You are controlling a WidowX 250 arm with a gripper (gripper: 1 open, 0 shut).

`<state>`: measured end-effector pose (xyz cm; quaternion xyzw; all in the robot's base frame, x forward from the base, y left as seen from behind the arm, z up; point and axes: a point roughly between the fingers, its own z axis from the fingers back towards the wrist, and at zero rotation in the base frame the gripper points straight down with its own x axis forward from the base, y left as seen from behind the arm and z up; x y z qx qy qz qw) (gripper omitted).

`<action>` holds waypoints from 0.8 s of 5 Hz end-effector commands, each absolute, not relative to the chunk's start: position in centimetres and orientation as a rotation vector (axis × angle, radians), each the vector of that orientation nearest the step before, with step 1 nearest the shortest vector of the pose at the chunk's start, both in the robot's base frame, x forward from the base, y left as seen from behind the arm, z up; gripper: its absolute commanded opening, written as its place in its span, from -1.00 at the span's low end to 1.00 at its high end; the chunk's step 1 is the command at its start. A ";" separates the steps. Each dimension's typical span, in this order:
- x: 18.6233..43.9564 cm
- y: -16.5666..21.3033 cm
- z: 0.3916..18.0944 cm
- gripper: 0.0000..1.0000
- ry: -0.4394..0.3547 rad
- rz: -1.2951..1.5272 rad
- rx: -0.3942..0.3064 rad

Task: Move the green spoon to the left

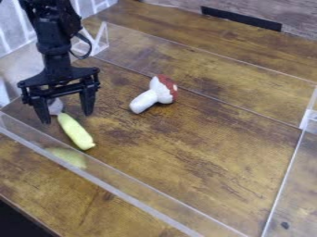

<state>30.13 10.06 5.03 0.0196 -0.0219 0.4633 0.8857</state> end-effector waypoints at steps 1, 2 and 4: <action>31.5 9.7 8.4 1.00 -0.115 0.929 0.016; 32.3 9.2 10.1 1.00 -0.128 0.877 -0.002; 33.7 7.5 13.4 1.00 -0.167 0.699 -0.036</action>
